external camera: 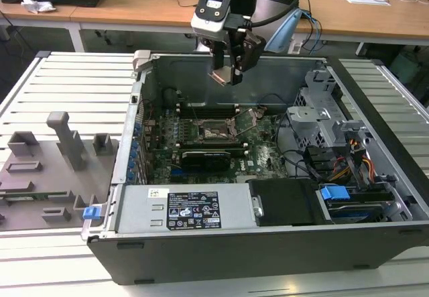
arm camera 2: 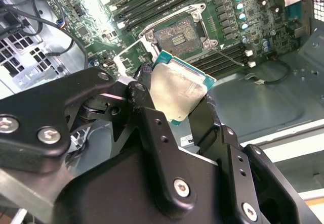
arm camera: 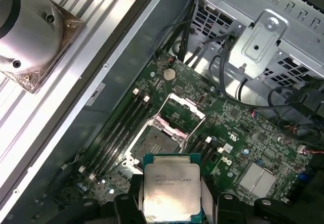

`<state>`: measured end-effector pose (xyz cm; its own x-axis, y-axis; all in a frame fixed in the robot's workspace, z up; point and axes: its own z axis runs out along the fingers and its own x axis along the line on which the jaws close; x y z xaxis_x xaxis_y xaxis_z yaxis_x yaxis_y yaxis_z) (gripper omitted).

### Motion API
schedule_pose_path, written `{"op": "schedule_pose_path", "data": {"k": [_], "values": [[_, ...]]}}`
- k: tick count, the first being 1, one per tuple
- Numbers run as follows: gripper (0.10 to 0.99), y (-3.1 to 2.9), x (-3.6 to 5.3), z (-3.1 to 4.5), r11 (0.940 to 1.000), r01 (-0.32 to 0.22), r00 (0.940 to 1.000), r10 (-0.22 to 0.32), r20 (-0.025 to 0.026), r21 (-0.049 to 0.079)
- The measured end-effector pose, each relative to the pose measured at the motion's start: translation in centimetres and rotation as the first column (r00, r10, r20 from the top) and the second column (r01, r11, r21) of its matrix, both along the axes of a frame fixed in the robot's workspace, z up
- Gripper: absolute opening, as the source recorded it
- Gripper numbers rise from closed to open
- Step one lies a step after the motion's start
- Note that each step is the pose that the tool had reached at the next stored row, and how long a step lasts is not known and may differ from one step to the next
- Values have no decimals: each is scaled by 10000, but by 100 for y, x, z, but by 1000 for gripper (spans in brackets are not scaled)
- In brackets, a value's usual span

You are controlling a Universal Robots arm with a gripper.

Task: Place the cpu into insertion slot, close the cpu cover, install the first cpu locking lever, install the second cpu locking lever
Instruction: 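Place the cpu into insertion slot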

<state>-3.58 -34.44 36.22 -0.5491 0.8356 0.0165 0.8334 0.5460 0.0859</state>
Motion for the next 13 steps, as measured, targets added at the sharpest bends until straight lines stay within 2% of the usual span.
{"op": "schedule_pose_path", "data": {"k": [7, 13], "values": [[541, 0, 0, -6, 9980, 631, 9980, -631, 1, -8], [541, 0, 0, -18, 9903, 1390, 9903, -1390, 2, -24]]}}
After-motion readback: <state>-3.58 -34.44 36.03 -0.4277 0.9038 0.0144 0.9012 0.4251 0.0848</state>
